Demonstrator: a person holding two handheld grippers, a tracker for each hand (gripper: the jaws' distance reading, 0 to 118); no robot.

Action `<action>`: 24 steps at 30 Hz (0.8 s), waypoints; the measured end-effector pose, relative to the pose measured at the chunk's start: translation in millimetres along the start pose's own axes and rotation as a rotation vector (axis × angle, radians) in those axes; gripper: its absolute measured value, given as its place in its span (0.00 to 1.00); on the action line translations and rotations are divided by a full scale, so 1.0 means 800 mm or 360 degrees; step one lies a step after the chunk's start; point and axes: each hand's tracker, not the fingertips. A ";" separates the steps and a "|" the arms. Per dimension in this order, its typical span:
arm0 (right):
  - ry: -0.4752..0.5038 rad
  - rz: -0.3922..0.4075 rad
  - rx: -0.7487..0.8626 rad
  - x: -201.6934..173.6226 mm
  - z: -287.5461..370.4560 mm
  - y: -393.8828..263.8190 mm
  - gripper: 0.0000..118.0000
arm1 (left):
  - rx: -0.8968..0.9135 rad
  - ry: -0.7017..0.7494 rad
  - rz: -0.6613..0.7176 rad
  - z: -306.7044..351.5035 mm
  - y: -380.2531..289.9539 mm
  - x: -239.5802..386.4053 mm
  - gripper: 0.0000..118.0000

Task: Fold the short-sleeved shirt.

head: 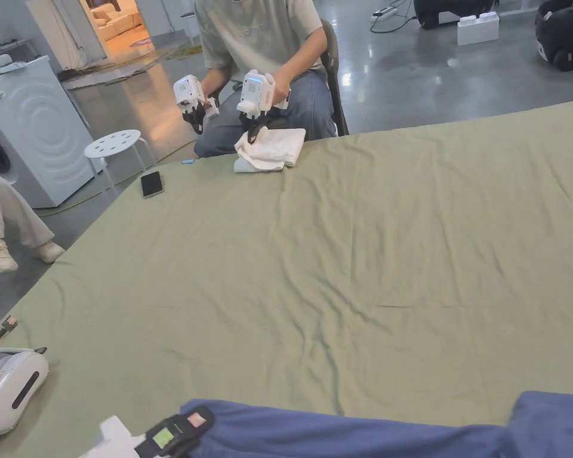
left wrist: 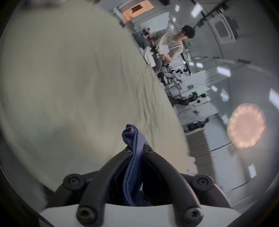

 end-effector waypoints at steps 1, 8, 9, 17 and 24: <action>0.0015 -0.0012 0.0000 0.000 -0.002 -0.001 0.00 | 0.0013 0.0081 -0.0105 0.008 0.010 0.011 0.02; 0.0042 -0.0052 -0.0006 -0.002 -0.006 -0.003 0.00 | -0.0012 0.0032 -0.0405 -0.015 -0.054 0.136 0.02; 0.0047 -0.0055 -0.0005 -0.002 -0.004 -0.003 0.00 | -0.0069 0.0010 -0.0453 -0.030 -0.082 0.158 0.02; -0.0025 -0.0073 0.0002 0.014 0.024 -0.011 0.00 | -0.0438 0.0014 -0.0912 -0.149 -0.267 0.263 0.03; -0.0108 -0.0144 -0.0041 0.037 0.034 -0.026 0.00 | -0.0607 -0.0040 -0.0904 -0.168 -0.282 0.261 0.80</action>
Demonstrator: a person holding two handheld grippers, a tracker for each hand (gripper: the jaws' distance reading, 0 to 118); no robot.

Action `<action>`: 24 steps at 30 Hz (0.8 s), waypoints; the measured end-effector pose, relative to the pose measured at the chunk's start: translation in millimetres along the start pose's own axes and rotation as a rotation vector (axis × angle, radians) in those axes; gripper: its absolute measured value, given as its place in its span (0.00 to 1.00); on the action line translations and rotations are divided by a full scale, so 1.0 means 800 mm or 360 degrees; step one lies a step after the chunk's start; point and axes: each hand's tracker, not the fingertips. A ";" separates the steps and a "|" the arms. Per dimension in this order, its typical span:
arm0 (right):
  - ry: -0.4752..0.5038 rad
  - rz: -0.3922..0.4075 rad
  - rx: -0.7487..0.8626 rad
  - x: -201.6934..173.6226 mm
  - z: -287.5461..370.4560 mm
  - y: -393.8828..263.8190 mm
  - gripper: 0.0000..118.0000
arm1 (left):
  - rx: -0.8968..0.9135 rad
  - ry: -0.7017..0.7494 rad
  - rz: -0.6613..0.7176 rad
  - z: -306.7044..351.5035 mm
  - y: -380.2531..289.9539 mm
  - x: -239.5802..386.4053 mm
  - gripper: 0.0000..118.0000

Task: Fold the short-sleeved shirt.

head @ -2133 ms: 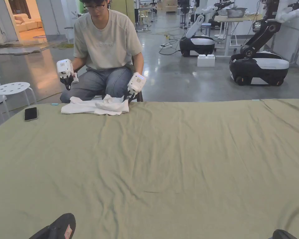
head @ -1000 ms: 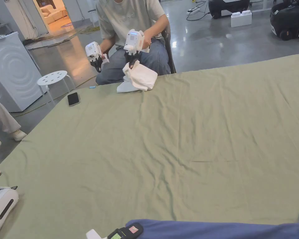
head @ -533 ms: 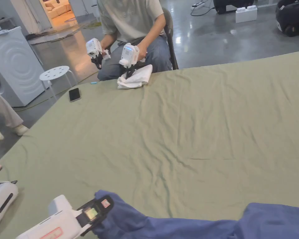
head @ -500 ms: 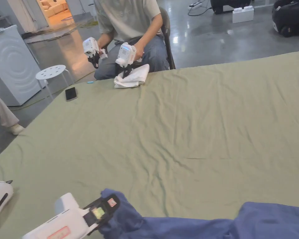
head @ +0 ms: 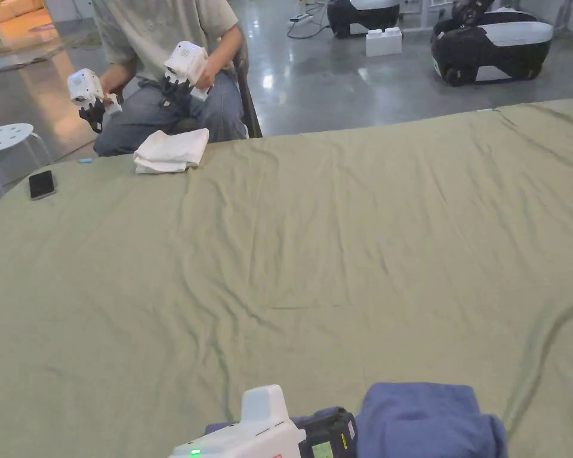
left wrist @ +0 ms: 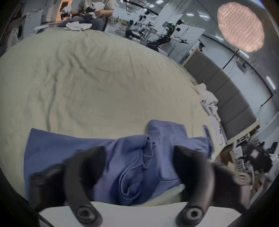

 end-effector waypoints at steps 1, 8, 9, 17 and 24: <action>-0.0001 -0.0009 -0.0005 0.002 -0.001 -0.001 0.00 | 0.0065 -0.0048 0.0001 0.011 -0.001 -0.003 0.79; 0.0033 -0.0015 -0.0028 -0.003 -0.007 -0.004 0.00 | 0.0096 -0.0054 0.0356 0.011 -0.003 -0.054 0.04; 0.0041 -0.0016 -0.0032 -0.005 -0.008 -0.005 0.00 | 0.0049 -0.0083 0.0359 -0.003 -0.010 -0.056 0.03; 0.0059 -0.0002 -0.0049 -0.012 -0.011 -0.008 0.00 | -0.0054 -0.0067 0.0249 -0.035 -0.033 -0.045 0.05; 0.0095 0.0027 -0.0070 -0.010 -0.020 -0.007 0.00 | 0.0248 -0.0147 0.0482 0.080 0.000 -0.126 0.88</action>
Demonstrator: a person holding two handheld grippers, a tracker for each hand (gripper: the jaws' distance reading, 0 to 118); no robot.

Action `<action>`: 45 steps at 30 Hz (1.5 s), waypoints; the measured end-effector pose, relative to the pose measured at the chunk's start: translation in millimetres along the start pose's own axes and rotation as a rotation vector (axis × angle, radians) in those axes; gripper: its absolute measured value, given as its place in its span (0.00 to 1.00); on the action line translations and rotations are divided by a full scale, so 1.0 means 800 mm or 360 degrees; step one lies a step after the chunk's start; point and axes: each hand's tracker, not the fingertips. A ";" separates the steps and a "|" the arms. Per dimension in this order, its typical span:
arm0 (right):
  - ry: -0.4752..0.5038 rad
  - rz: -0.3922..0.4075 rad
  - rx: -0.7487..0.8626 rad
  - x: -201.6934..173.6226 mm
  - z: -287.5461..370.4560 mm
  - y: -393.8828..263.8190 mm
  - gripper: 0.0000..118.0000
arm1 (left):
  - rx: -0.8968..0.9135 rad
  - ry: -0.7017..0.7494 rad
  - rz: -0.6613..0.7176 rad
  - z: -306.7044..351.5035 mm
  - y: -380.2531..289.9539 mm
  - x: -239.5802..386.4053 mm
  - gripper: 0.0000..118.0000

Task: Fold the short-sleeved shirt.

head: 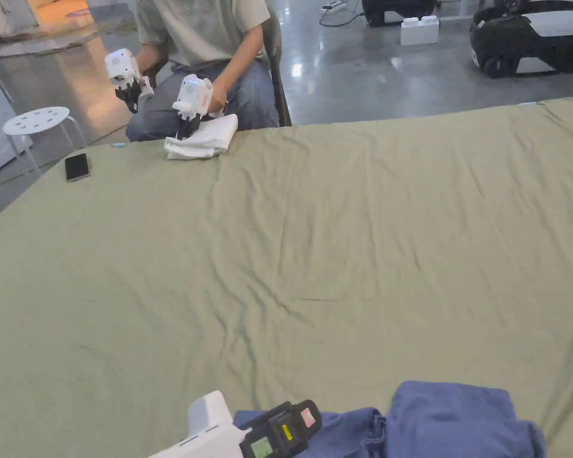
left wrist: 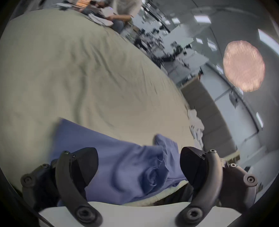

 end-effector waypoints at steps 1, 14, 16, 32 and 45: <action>0.0002 0.0001 0.0000 0.000 -0.001 -0.001 0.00 | 0.0033 0.0010 0.0054 0.014 0.010 -0.016 0.88; 0.0015 0.0017 -0.0032 -0.006 -0.005 -0.009 0.00 | -0.0111 -0.0081 0.0563 -0.027 -0.011 -0.114 0.12; 0.0015 0.0017 -0.0026 -0.005 -0.003 -0.008 0.00 | -0.0051 -0.0106 0.0551 -0.006 -0.003 -0.104 0.10; 0.0086 -0.0046 -0.0013 -0.007 -0.013 -0.011 0.00 | 0.0007 0.0180 -0.0521 0.029 0.024 0.111 0.11; -0.0037 -0.0102 0.0001 0.019 0.015 -0.029 0.00 | -0.0298 -0.0063 -0.0566 -0.075 -0.042 0.156 0.67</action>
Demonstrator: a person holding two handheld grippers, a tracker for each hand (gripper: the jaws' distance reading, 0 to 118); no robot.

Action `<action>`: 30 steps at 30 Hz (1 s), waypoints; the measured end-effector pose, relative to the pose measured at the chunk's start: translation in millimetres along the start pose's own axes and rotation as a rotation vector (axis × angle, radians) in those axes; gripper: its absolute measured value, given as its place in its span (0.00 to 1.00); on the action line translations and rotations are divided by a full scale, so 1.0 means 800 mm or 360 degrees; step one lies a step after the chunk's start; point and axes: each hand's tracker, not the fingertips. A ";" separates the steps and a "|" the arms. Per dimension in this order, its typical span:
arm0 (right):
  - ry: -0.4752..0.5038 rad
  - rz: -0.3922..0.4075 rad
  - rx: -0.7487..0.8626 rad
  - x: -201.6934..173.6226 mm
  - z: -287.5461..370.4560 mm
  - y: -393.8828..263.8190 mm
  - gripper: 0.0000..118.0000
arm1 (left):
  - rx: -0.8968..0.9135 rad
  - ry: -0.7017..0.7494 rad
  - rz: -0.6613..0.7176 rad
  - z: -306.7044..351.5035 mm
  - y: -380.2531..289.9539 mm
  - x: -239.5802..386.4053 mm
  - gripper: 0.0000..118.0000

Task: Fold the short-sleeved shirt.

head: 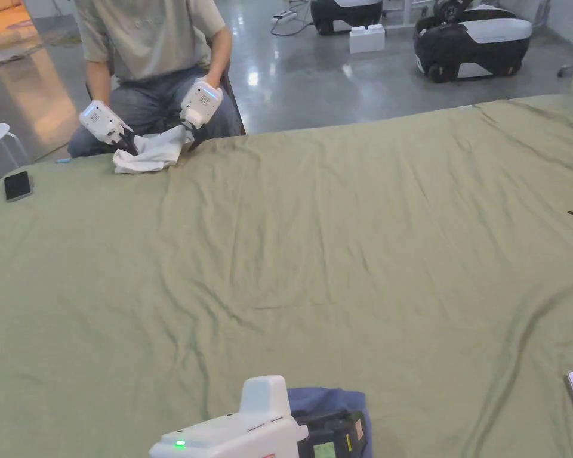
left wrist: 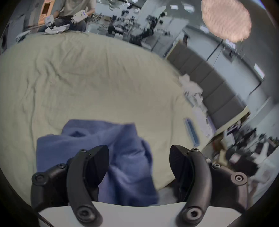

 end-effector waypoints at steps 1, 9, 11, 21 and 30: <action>-0.0002 -0.0008 -0.0001 0.002 0.000 -0.001 0.00 | 0.0088 -0.0043 0.0067 0.011 0.002 -0.005 0.67; 0.0007 -0.0048 -0.0045 0.000 -0.006 -0.007 0.00 | -0.0005 -0.0136 0.0384 -0.032 -0.019 -0.056 0.00; 0.0016 -0.0032 -0.0063 -0.007 -0.009 -0.006 0.00 | -0.0120 -0.0046 0.0339 -0.065 -0.035 -0.047 0.00; 0.0279 0.0202 -0.0339 -0.073 -0.105 -0.003 0.00 | 0.0071 -0.0136 0.0249 -0.006 -0.022 -0.035 0.77; 0.0095 0.0485 -0.0890 -0.144 -0.289 -0.013 0.00 | 0.0172 0.0103 0.0446 0.105 -0.022 -0.142 0.80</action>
